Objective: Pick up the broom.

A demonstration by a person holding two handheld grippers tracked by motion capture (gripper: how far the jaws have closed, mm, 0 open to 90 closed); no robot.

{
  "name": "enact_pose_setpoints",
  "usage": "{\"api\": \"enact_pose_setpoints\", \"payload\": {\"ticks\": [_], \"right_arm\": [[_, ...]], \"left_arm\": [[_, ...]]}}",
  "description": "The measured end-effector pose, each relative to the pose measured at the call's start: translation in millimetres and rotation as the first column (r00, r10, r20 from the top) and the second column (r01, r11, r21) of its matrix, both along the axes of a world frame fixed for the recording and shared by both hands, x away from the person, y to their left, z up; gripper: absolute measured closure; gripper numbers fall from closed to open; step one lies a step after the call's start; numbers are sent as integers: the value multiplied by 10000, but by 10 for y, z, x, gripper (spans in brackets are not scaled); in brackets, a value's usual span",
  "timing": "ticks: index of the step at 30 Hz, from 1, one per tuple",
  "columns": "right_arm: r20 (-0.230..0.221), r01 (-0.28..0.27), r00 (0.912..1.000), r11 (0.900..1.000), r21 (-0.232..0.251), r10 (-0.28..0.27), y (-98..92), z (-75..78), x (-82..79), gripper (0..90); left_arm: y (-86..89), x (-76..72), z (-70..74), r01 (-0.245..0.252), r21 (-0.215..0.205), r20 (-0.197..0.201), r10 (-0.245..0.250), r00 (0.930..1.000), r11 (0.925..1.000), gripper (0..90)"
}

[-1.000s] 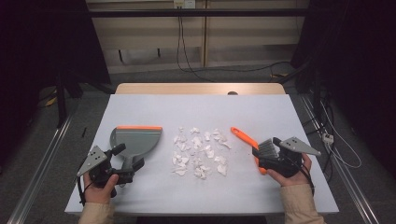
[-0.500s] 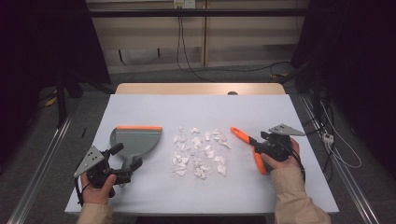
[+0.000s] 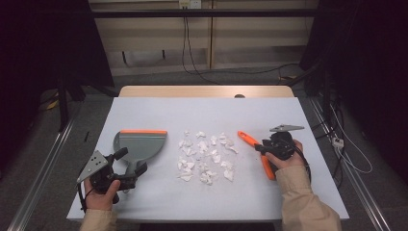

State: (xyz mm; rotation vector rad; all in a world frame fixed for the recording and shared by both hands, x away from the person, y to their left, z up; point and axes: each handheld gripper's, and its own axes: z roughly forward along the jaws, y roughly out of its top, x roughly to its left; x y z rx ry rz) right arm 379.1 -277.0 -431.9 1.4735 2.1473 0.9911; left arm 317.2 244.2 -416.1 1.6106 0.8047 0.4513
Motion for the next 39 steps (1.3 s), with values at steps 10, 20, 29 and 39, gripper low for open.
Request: {"api": "enact_pose_setpoints", "payload": {"ticks": [10,20,29,39], "right_arm": [[-505,-587,9972,9943,-893,543,47,-56,184,610],[-1739,-1724,9721,9823,-734,1576,-65,-131,362,683],[-1971,-1782,9676,9799,-891,1581,-41,-107,393,683],[-2128,-2338,9563,9616,-1435,2007,-30,-54,392,682]], "left_arm": [[10,3,-21,-17,4,-102,17,9999,10000,38],[19,6,-31,-75,42,-128,75,9999,10000,38],[28,-16,-29,-154,123,-101,155,9998,9998,39],[33,-19,-30,-51,23,-204,52,9998,10000,39]]}}
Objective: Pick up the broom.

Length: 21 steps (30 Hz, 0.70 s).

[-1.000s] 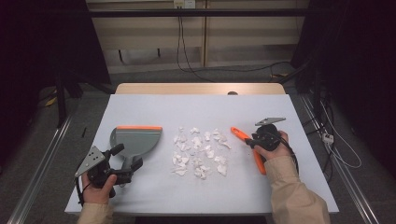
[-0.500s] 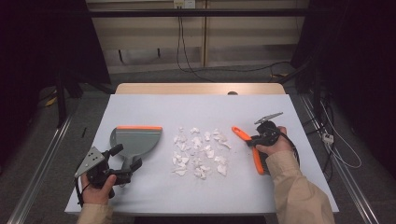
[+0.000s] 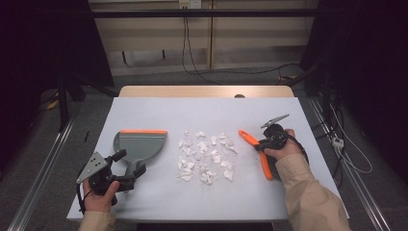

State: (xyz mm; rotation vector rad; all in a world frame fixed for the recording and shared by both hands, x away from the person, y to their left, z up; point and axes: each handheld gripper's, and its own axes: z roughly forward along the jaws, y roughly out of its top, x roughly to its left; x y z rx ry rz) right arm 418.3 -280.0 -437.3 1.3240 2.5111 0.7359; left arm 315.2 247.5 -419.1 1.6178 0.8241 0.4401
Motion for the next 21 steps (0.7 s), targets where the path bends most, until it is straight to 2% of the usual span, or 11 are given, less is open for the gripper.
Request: {"api": "enact_pose_setpoints", "payload": {"ticks": [1,4,7,9,10,11,16,18,21], "right_arm": [[-108,-86,9999,9999,-118,84,4,17,3,675],[-189,-42,9998,10000,-69,40,1,4,12,670],[-304,117,9995,9998,158,-112,-15,-17,32,681],[-451,297,9986,9976,633,-268,-64,-41,54,696],[-451,297,9986,9976,633,-268,-64,-41,54,696],[-389,102,9992,9985,545,-81,-64,-40,59,698],[-588,150,9982,9996,232,-136,-17,-21,88,709],[-461,174,9988,9998,-36,-176,21,-17,71,711],[-175,247,9995,9997,-4,-247,16,-29,32,713]], "left_arm": [[-2,1,1,-24,18,6,24,10000,10000,39],[-10,0,1,-23,-38,-20,23,10000,10000,39],[-10,-2,11,-11,7,47,11,10000,10000,39],[-10,-7,14,-19,70,52,19,10000,10000,38],[-13,-11,14,-21,65,63,21,10000,10000,38],[-13,-16,15,-15,83,63,15,10000,10000,39],[-42,-23,29,-44,129,143,42,9999,9999,39],[-69,-16,31,43,191,124,-45,9999,9998,40],[-92,-24,41,-1,180,140,-2,9999,9998,43]]}}
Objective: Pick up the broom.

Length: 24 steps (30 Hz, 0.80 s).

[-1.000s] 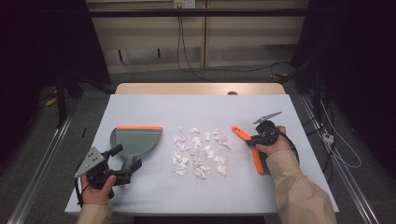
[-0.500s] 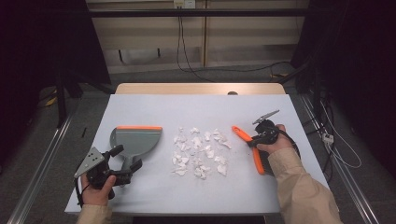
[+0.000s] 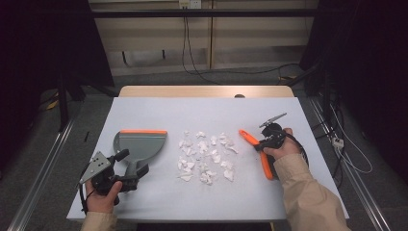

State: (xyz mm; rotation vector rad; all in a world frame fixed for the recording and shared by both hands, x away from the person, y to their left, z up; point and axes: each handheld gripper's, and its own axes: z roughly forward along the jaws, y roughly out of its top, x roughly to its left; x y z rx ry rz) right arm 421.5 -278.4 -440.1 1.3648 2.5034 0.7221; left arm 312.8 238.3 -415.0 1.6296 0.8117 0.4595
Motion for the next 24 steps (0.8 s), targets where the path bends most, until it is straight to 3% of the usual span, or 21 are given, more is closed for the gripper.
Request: {"api": "enact_pose_setpoints", "payload": {"ticks": [2,5,7,10,13,14,15,16,19,21,22,24], "right_arm": [[216,93,9997,9999,121,-96,-9,-11,-32,713],[432,311,9987,9978,-579,-287,87,22,-62,715],[597,431,9975,9966,-706,-389,92,40,-80,715],[807,635,9949,9971,-426,-599,58,73,-104,715],[1634,930,9816,9946,462,-993,-72,156,-178,716],[1773,977,9780,9923,757,-1098,-107,180,-207,716],[1773,977,9780,9923,757,-1098,-107,180,-207,716],[2271,1052,9651,9871,1206,-1306,-160,224,-283,716],[3089,1103,9363,9750,1930,-1671,-232,295,-409,716],[3541,1086,9137,9595,2599,-1994,-287,346,-487,716],[3541,1086,9137,9595,2599,-1994,-287,346,-487,716],[4008,897,8907,9473,3074,-2144,-338,399,-558,716]], "left_arm": [[-13,-6,7,25,-15,5,-25,10000,10000,43],[-36,-3,28,203,55,60,-204,9998,9998,43],[-38,-4,47,246,26,121,-247,9996,9997,43],[-30,-9,61,252,-13,158,-252,9996,9997,43],[-17,-7,72,199,-36,192,-199,9996,9998,43],[-15,-8,77,183,-30,199,-183,9996,9998,43],[-12,-7,83,173,-3,215,-173,9996,9999,43],[-12,-4,87,166,-14,241,-166,9996,9999,43],[-17,2,106,102,-44,273,-101,9996,9999,43],[-29,0,119,85,-105,277,-82,9996,9999,43],[-37,-4,126,120,-110,271,-117,9996,9999,43],[-63,-12,141,165,-121,308,-161,9994,9998,43]]}}
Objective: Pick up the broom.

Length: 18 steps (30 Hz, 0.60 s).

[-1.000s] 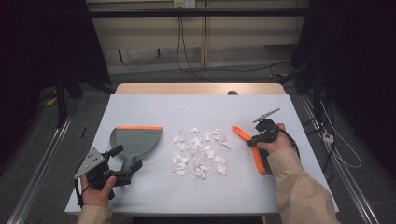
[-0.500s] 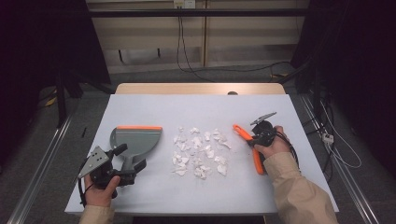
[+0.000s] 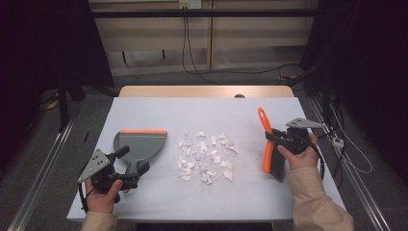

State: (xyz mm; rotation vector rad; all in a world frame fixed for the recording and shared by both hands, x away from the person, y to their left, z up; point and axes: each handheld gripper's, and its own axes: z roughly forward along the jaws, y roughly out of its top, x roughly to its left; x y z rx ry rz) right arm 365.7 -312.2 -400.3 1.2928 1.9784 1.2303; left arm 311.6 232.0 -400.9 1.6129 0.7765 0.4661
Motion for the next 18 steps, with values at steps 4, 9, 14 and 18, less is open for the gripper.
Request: {"api": "enact_pose_setpoints", "payload": {"ticks": [4,9,14,18], "right_arm": [[1065,-28,9943,9974,722,-49,-53,70,-171,716],[1497,139,9882,9916,1288,-333,-113,109,-275,717],[1751,295,9829,9865,1609,-580,-174,117,-318,717],[2014,291,9773,9837,1774,-653,-163,139,-335,717]], "left_arm": [[-49,9,20,247,138,25,-248,9997,9996,43],[-98,22,39,454,145,-13,-454,9990,9989,43],[-142,27,40,597,136,-18,-597,9982,9981,43],[-168,46,49,701,69,-32,-700,9975,9975,43]]}}
